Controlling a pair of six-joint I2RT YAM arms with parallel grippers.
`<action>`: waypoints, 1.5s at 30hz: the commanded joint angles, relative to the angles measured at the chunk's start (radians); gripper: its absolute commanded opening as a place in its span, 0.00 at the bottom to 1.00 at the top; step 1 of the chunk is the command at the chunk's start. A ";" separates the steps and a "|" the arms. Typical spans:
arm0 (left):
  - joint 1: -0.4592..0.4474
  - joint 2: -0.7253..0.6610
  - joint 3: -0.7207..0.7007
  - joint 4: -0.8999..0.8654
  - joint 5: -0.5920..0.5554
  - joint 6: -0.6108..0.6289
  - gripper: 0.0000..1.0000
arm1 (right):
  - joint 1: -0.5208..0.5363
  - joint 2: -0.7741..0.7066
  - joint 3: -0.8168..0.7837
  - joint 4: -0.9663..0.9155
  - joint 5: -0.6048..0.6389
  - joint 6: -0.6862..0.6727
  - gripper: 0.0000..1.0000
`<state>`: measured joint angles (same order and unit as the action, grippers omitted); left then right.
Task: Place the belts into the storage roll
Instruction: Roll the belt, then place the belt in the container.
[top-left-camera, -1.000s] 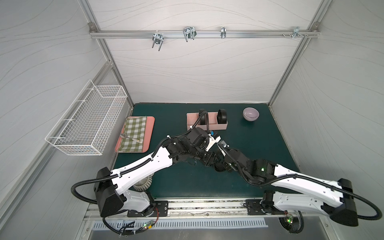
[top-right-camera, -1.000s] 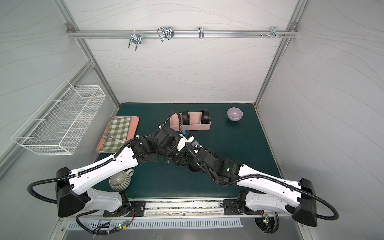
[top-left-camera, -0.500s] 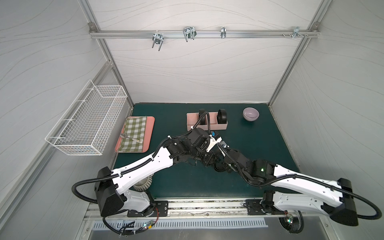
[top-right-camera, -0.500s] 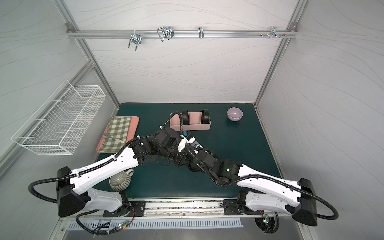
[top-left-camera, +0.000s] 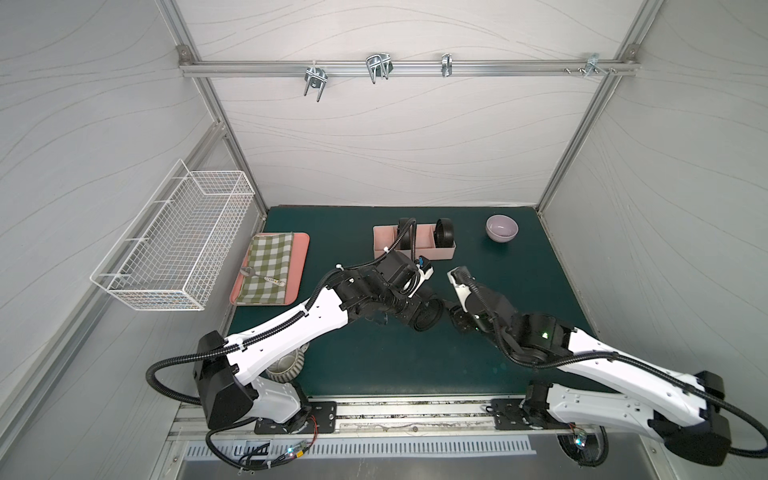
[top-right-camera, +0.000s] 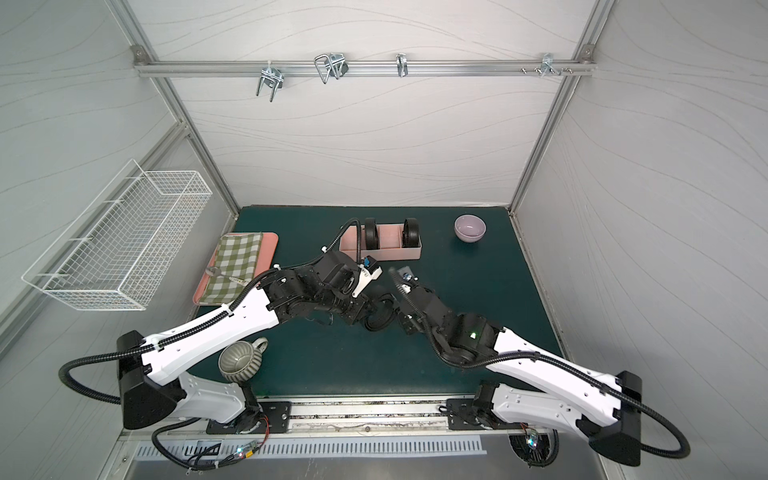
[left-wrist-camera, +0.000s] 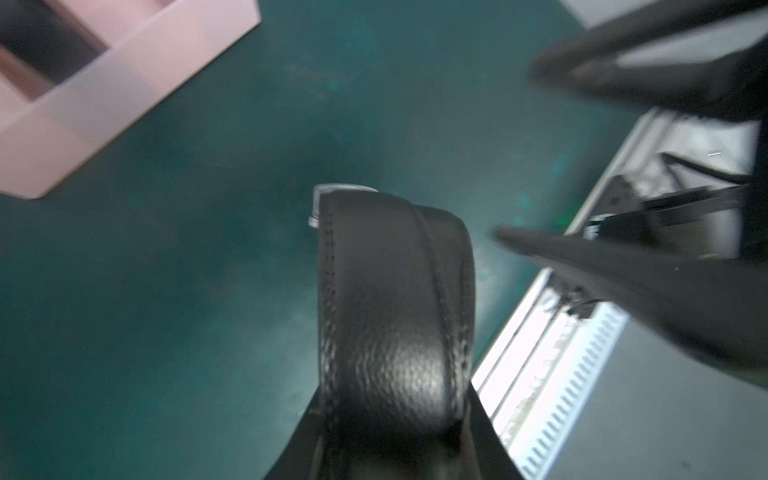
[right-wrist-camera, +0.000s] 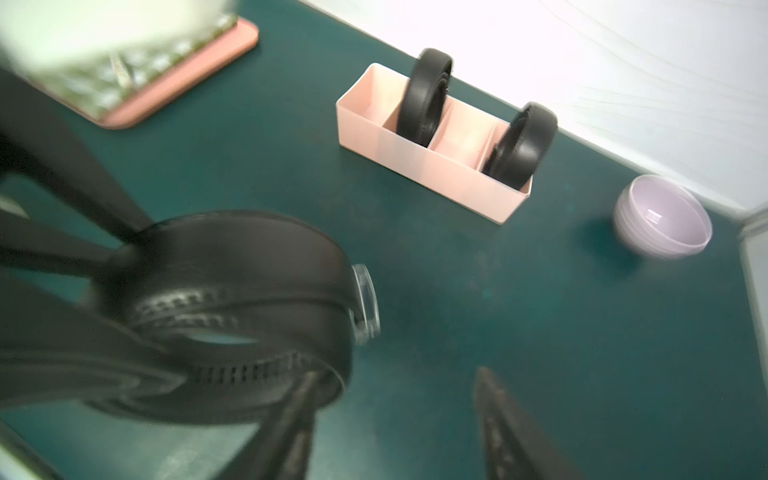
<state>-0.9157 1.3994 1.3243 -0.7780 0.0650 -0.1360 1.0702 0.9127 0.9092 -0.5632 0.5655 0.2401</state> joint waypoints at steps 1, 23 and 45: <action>0.003 0.015 0.111 -0.043 -0.107 0.088 0.10 | -0.072 -0.094 -0.002 -0.051 -0.083 0.058 0.80; 0.210 0.242 0.406 -0.182 -0.437 0.095 0.02 | -0.305 -0.055 -0.055 -0.018 -0.351 0.068 0.99; 0.395 0.602 0.845 -0.201 -0.476 -0.058 0.01 | -0.395 -0.011 -0.104 -0.001 -0.486 0.061 0.99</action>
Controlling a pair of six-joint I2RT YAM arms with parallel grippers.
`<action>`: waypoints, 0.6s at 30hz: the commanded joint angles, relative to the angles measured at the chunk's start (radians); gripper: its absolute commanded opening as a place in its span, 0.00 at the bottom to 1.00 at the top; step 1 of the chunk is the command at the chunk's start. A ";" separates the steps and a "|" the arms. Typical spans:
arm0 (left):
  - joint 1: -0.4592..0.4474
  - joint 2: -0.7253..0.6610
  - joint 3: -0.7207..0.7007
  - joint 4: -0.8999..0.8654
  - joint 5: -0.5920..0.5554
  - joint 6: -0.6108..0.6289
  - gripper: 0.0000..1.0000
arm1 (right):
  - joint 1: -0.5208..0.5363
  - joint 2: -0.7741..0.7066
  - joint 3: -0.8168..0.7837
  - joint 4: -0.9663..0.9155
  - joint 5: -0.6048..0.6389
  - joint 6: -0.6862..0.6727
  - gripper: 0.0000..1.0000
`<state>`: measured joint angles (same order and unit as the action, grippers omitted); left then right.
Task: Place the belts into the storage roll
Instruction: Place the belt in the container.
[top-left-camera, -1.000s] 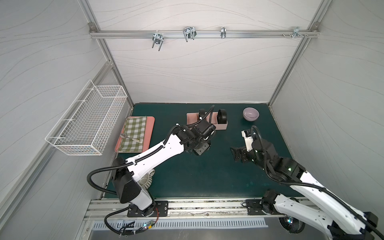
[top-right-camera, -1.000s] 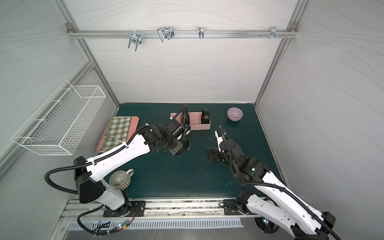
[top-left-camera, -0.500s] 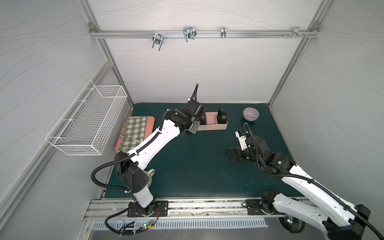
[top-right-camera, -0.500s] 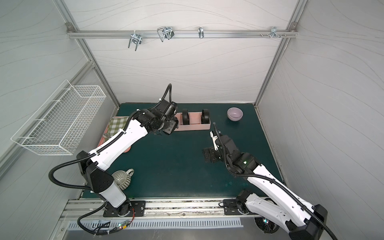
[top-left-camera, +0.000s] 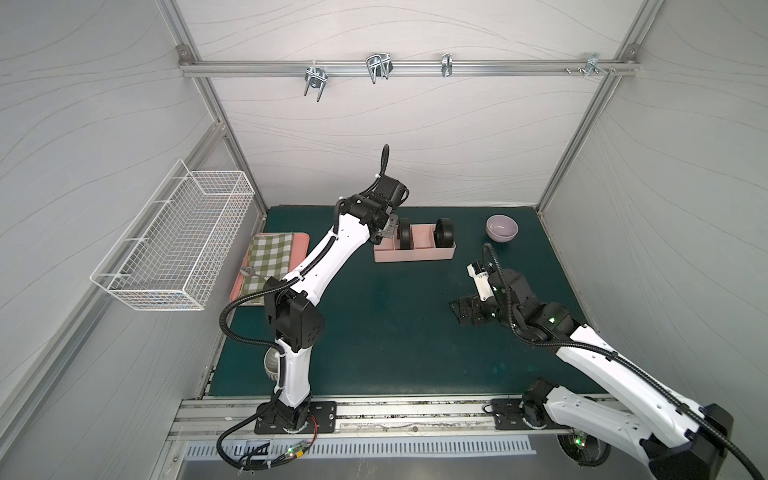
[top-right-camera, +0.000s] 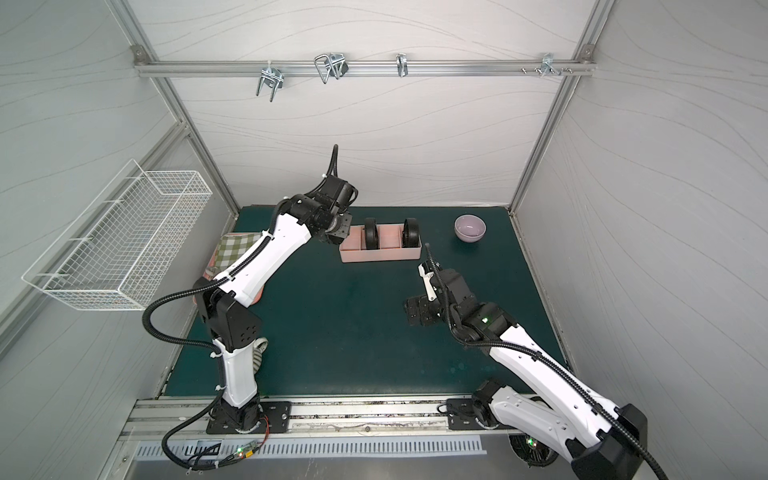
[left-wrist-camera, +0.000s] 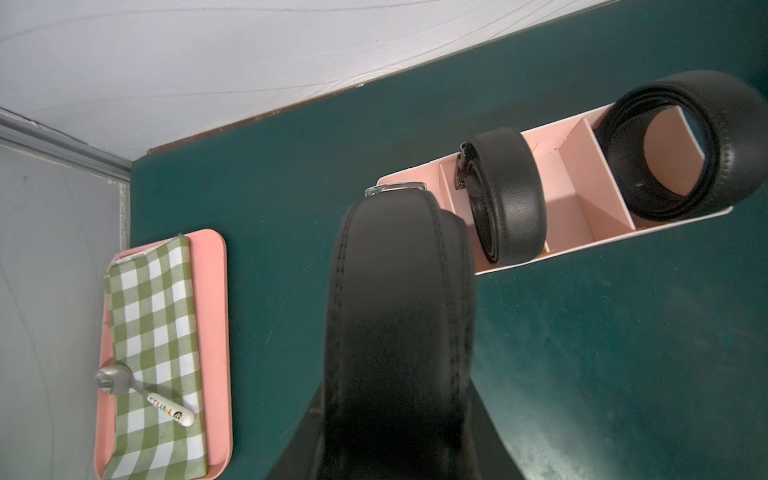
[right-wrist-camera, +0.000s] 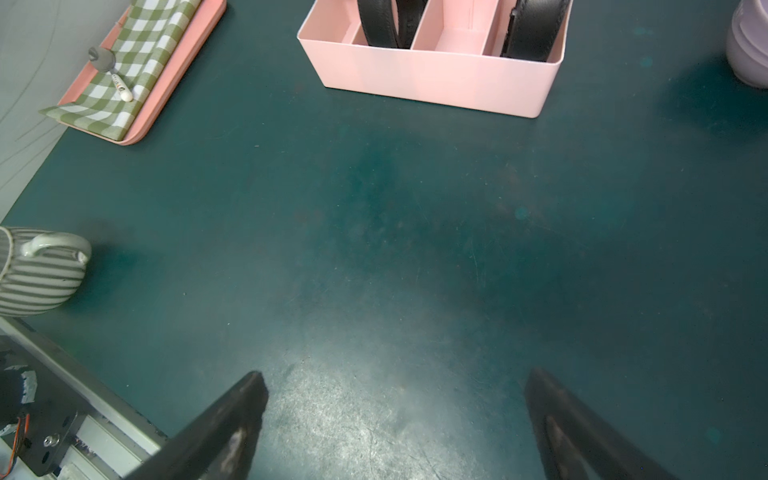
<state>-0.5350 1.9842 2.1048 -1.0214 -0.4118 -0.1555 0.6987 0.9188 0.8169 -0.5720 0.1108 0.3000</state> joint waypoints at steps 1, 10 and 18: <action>0.018 0.028 0.067 0.051 0.013 -0.044 0.01 | -0.031 -0.020 -0.015 0.009 -0.038 0.002 0.99; 0.023 0.053 0.050 0.088 0.039 -0.062 0.00 | -0.083 -0.007 -0.028 0.028 -0.102 0.008 0.99; 0.023 0.066 0.044 0.098 0.075 -0.075 0.00 | -0.107 -0.006 -0.035 0.034 -0.126 0.012 0.99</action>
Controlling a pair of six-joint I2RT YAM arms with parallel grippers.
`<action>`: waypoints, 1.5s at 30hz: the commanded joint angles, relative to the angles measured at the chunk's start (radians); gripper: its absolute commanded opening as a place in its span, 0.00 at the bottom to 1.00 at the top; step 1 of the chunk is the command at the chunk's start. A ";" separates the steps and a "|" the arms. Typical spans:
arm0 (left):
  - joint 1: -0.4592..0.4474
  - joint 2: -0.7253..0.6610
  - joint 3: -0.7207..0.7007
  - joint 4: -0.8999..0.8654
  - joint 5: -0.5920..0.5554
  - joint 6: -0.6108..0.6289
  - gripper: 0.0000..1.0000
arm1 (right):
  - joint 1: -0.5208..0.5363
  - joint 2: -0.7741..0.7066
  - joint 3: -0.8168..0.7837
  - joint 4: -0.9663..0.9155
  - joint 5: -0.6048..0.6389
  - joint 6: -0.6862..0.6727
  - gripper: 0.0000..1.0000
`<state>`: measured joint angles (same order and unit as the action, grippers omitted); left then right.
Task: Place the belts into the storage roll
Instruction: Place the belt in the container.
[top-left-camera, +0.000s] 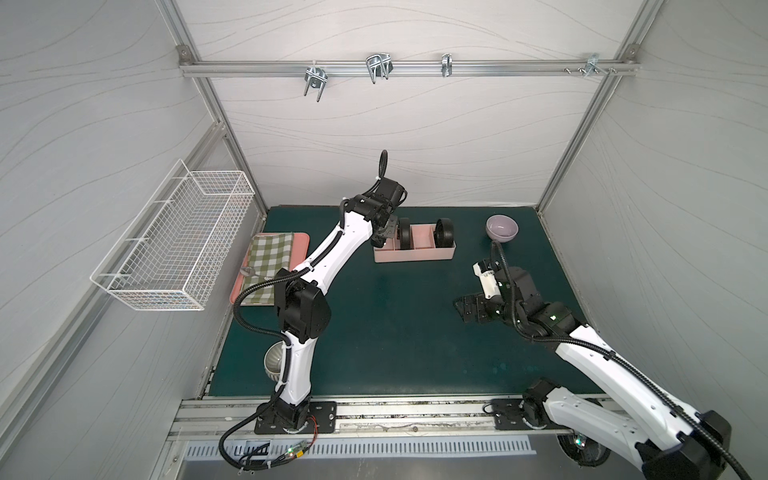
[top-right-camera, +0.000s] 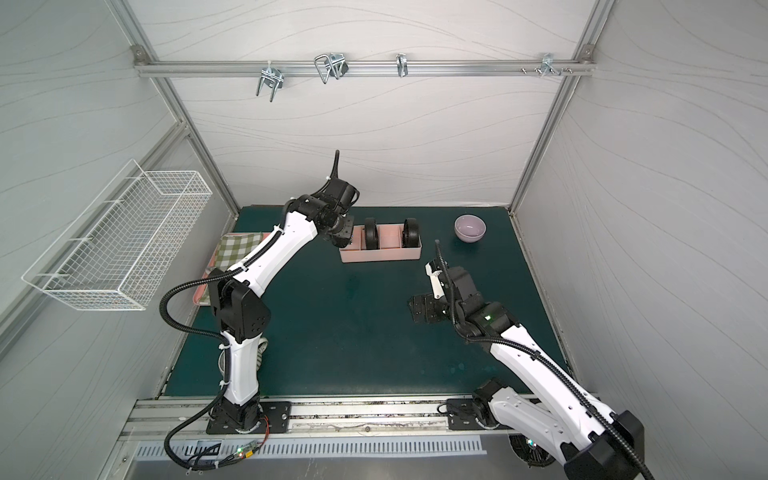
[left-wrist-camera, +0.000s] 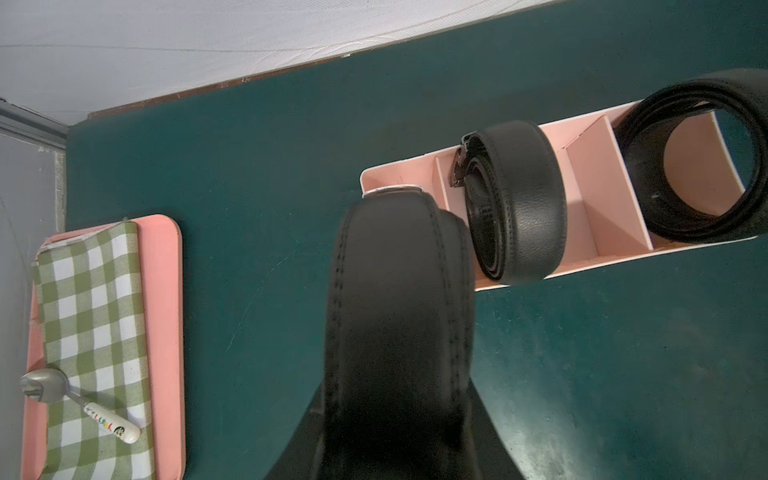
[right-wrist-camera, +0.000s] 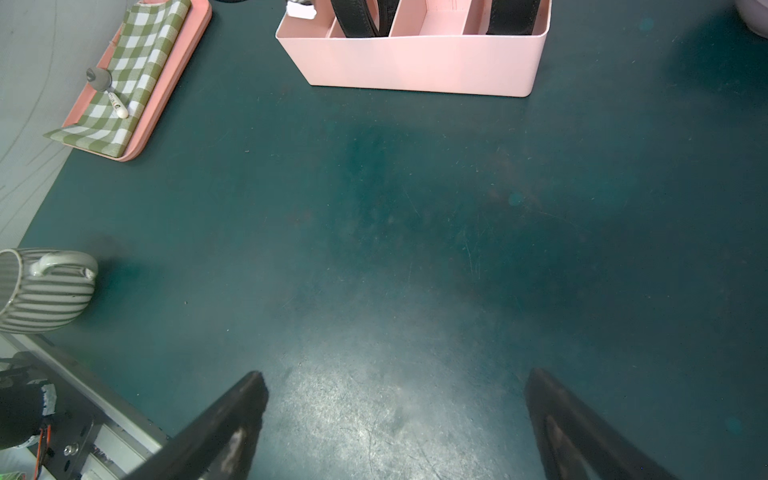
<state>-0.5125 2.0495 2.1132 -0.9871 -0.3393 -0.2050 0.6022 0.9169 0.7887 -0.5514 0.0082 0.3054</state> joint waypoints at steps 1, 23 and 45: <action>0.000 0.008 0.036 0.064 0.006 -0.028 0.00 | -0.013 -0.004 -0.006 0.012 -0.026 0.005 0.99; 0.035 0.069 -0.008 0.116 0.046 -0.071 0.00 | -0.047 0.011 -0.012 0.018 -0.049 0.013 0.99; 0.068 0.256 0.072 0.208 0.015 -0.077 0.00 | -0.082 0.033 -0.015 0.022 -0.080 0.017 0.99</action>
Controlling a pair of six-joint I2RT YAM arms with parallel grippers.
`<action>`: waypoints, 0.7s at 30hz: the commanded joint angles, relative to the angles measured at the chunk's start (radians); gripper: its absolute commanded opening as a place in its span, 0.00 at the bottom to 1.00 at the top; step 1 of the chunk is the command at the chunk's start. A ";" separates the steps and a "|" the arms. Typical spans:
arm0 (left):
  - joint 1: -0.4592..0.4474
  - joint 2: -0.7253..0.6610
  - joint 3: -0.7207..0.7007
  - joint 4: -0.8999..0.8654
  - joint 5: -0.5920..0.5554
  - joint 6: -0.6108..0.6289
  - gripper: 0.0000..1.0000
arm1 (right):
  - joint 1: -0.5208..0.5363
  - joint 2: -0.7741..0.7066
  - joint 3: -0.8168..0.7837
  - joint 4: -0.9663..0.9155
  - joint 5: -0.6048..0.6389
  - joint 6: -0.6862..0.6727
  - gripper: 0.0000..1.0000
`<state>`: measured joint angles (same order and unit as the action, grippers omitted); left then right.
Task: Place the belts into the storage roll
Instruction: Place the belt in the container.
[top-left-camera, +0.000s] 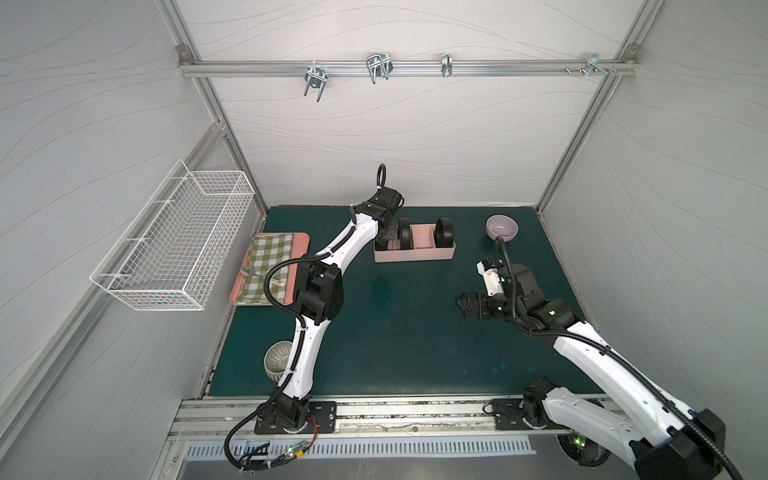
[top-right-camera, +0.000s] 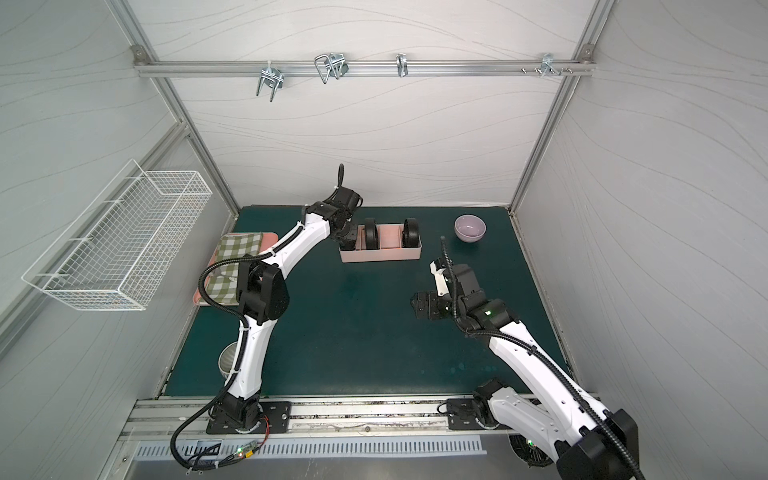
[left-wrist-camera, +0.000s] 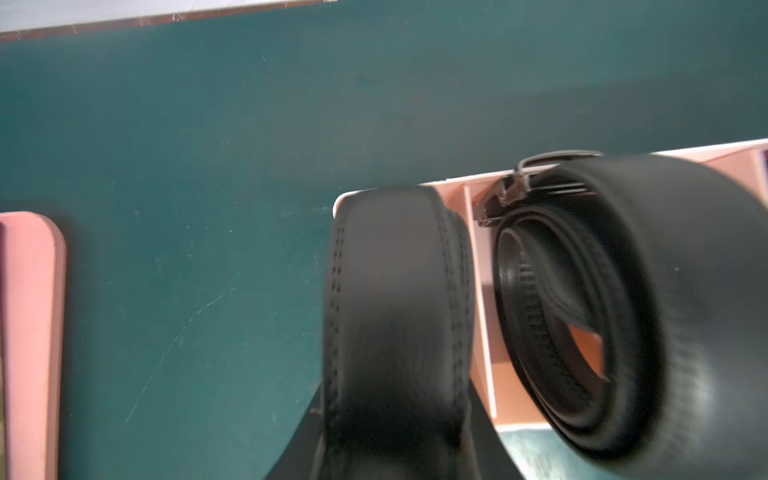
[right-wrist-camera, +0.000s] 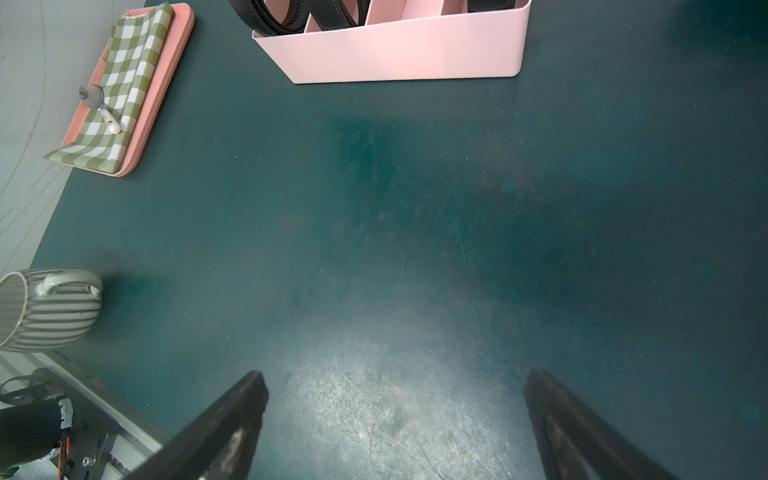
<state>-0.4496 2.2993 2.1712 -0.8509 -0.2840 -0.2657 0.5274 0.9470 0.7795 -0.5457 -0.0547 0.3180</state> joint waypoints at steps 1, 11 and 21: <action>0.005 -0.001 -0.013 0.101 -0.044 -0.023 0.00 | -0.010 0.003 -0.006 0.018 -0.017 0.003 0.99; -0.035 -0.095 -0.279 0.367 -0.173 -0.046 0.00 | -0.011 0.003 -0.006 0.014 -0.021 0.004 0.99; -0.038 -0.096 -0.414 0.463 -0.158 -0.105 0.00 | -0.011 -0.003 -0.006 0.010 -0.016 0.005 0.99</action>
<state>-0.4892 2.1761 1.7828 -0.4252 -0.4484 -0.3248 0.5220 0.9482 0.7795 -0.5396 -0.0654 0.3180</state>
